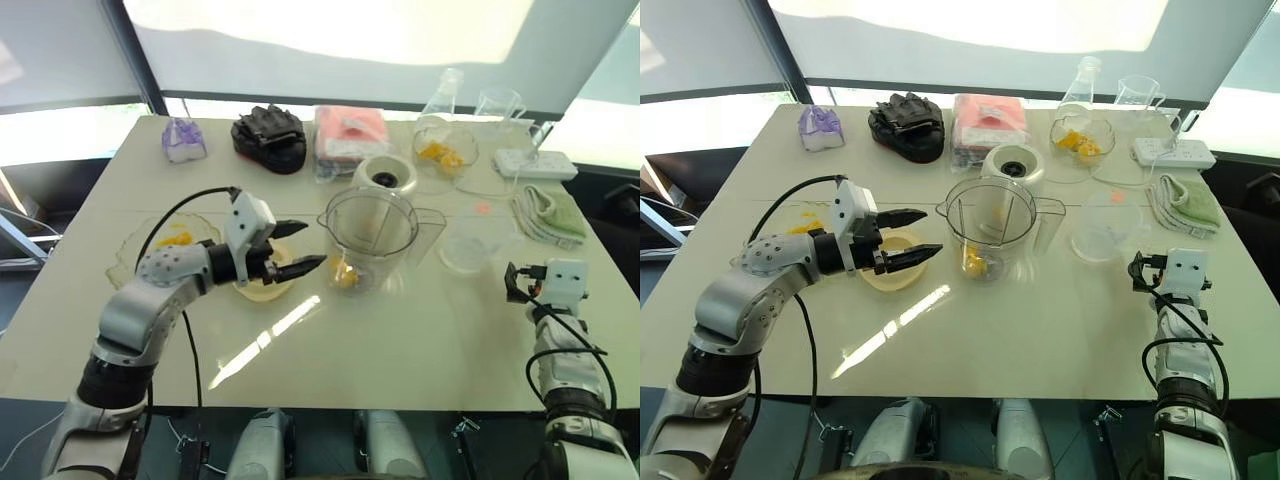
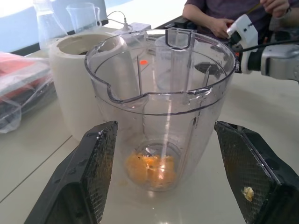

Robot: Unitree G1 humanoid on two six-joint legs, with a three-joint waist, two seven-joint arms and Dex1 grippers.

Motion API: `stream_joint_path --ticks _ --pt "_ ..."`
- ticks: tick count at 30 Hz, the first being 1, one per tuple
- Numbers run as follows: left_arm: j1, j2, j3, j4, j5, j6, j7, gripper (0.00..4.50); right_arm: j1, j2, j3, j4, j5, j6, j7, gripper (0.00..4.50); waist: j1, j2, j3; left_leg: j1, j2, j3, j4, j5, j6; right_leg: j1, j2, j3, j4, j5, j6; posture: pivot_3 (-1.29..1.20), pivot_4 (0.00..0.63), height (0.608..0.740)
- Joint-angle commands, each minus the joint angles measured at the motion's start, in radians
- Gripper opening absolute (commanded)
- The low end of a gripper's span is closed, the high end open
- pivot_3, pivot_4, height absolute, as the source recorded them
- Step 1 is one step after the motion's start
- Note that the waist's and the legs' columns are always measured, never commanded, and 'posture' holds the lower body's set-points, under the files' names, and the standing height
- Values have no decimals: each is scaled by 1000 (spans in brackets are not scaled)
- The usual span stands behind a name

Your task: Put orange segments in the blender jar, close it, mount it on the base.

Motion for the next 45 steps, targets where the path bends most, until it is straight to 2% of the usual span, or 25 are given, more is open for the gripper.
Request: stream_joint_path --ticks 1,19,29,32,36,39,45 --pt "-7 14 1 -36 -9 -6 -10 3437 -28 -22 -9 1 7 -18 12 4500 1 0 0 0 0 0 0 0 0 0 0 0 0 0 0 0 150 740" --pt "-9 7 -4 -39 -5 -9 8 3437 -115 -28 5 107 -10 -53 34 4500 3 0 0 0 0 0 -2 0 0 0 0 0 -1 0 0 0 150 740" --pt "-19 0 -11 -36 0 -13 14 3437 -275 -72 34 382 -47 -139 30 4500 0 0 0 0 0 1 -2 0 0 0 0 0 -1 0 0 0 150 740" --pt "-20 4 -10 -37 1 -14 15 3490 -316 -80 38 447 -49 -155 46 3692 0 0 0 0 0 1 -2 0 0 0 0 0 -1 0 0 0 150 740" --pt "-13 20 -1 -52 -6 -3 14 3490 -334 -78 36 471 -44 -176 56 1745 1 0 0 0 0 1 -3 0 0 0 0 0 -1 0 0 0 150 740" --pt "-3 41 10 -76 -28 16 9 3490 -336 -73 38 471 -42 -187 63 101 2 0 0 0 -1 0 -3 0 0 0 0 0 -1 0 0 0 150 740" --pt "-1 60 16 -87 -44 30 2 3490 -335 -75 40 464 -46 -192 53 31 1 0 0 0 -1 0 -3 0 0 0 0 0 -2 0 0 0 150 740"
